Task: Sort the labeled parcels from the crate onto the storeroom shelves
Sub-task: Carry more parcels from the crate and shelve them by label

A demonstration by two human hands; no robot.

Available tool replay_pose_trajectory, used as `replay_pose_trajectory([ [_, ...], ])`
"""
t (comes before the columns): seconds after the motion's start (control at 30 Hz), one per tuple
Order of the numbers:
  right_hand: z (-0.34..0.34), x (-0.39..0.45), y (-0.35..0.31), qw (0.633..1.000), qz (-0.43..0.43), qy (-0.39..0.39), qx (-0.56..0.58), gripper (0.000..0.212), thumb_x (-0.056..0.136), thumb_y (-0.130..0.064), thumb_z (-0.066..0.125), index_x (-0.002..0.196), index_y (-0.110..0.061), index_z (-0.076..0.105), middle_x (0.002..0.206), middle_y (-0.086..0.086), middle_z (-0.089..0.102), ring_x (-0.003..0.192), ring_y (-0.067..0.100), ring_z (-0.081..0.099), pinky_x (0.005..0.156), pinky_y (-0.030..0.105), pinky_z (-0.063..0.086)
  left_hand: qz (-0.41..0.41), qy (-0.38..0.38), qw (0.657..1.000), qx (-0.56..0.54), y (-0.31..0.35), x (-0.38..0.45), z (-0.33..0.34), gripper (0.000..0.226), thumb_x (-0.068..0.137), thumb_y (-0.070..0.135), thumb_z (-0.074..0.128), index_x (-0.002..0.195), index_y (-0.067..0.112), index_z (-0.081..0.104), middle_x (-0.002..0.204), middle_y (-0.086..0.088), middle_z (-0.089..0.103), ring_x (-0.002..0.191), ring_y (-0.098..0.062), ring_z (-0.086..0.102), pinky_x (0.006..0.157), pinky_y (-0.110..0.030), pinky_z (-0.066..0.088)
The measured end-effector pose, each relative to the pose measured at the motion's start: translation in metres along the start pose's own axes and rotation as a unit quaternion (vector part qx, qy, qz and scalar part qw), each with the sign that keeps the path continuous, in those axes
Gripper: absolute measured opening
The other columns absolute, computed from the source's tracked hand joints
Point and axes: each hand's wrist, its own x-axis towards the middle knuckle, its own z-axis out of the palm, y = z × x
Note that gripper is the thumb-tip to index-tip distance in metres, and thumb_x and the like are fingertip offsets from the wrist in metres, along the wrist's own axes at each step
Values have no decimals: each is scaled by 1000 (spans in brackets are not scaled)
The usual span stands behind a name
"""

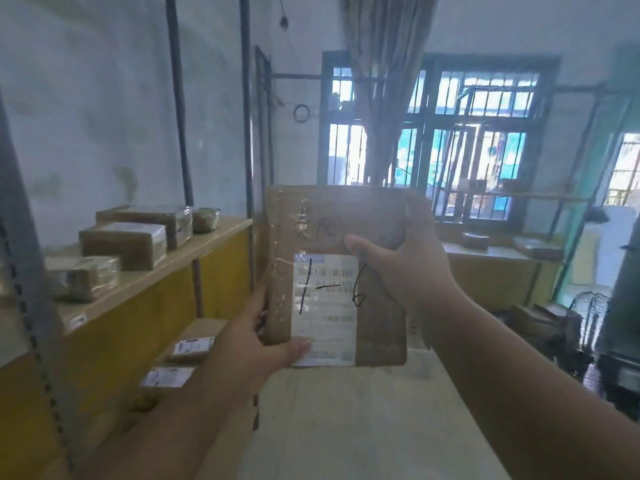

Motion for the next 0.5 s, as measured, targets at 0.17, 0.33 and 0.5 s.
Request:
replay_pose_trajectory([
  [0.17,26,115,55,999,-19,-21,-15,76,69,-47,87,124,-48,34,118,-9,62,99,12,67,68,29,63,-1,39,999,22,-16,113,10,91,66,16,89,129,64,44,111,25,71,103,-1,69,76,-22,59],
  [0.33,83,211,121,998,-23,-53,-6,76,69,-54,85,128,-39,40,112,-6,66,92,15,70,64,32,64,3,82,995,51,-54,212,-6,98,71,4,85,144,48,40,109,29,70,103,4,67,71,-17,57],
  [0.5,142,300,177,997,-44,-51,20,77,71,-48,86,130,-45,35,116,-11,62,100,10,65,73,26,60,16,106,992,70,-97,319,-29,96,71,6,86,143,51,41,115,23,71,107,-5,69,81,-31,61],
])
